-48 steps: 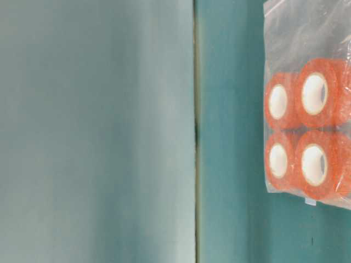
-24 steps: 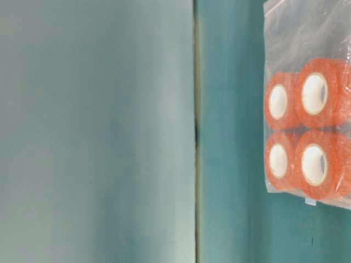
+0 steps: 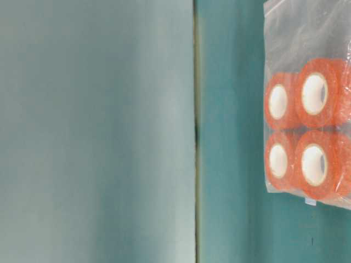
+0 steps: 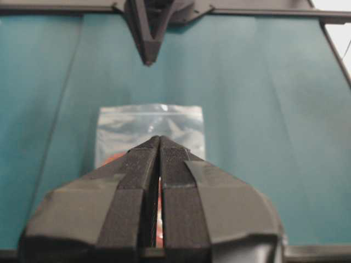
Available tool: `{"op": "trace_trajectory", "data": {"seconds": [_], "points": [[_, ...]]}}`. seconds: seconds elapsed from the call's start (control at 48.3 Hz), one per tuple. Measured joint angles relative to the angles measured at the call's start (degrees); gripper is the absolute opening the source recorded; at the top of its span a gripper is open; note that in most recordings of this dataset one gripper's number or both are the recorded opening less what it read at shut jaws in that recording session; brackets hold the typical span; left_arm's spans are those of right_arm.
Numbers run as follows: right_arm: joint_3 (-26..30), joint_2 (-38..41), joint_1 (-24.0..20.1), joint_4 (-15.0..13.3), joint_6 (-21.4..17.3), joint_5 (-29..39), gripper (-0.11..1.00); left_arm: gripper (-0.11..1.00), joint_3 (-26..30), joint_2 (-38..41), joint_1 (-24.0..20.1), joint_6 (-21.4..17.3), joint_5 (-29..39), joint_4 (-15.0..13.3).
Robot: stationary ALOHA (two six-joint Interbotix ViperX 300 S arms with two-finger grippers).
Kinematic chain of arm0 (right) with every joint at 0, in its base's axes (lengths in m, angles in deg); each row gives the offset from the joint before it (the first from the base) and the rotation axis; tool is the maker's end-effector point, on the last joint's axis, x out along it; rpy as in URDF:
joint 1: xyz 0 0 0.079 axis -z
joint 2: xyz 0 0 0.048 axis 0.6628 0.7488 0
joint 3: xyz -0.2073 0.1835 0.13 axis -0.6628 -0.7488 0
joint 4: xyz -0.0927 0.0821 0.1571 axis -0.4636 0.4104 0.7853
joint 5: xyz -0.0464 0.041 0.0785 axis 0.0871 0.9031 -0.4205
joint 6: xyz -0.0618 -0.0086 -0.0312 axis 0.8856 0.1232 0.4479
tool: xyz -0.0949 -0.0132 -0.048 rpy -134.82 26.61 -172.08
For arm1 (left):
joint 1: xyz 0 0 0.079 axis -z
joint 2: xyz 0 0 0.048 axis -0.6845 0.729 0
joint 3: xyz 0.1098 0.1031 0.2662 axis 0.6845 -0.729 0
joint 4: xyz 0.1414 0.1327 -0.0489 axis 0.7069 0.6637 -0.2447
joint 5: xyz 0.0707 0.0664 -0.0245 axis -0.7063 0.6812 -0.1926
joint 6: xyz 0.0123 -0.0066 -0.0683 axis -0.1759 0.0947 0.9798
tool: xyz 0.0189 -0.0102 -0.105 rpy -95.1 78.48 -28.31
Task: Hand over the clear zip bag and make it stand upright.
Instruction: 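Move the right gripper toward the right edge of the clear bag, then close the right gripper on the bag's right edge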
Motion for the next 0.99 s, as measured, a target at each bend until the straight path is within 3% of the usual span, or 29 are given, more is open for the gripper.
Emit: {"op": "trace_trajectory", "data": {"seconds": [0.083, 0.145, 0.642, 0.725, 0.808, 0.995], "points": [[0.0, 0.6, 0.0, 0.0, -0.4, -0.1, 0.86, -0.01, 0.7, 0.7, 0.0, 3.1, 0.0, 0.0], [0.0, 1.1, 0.0, -0.1, -0.4, -0.2, 0.93, -0.01, 1.1, 1.2, -0.3, 5.4, 0.0, 0.0], [-1.8, 4.0, -1.0, 0.1, -4.3, -2.8, 0.91, 0.03, 1.4, 5.3, -1.1, 6.5, 0.1, 0.0], [-1.9, 5.3, -1.1, 0.1, -4.7, -3.9, 0.91, 0.11, 1.4, 5.4, -1.0, 6.6, 0.1, 0.0], [-1.9, 6.7, -1.5, 0.1, -5.1, -5.3, 0.91, 0.26, 1.4, 5.7, -1.1, 6.8, 0.1, 0.0], [-1.9, 9.5, -2.6, 0.8, -5.4, -7.0, 0.91, 0.80, 1.4, 5.8, -1.1, 6.8, 0.2, 0.0]]}}
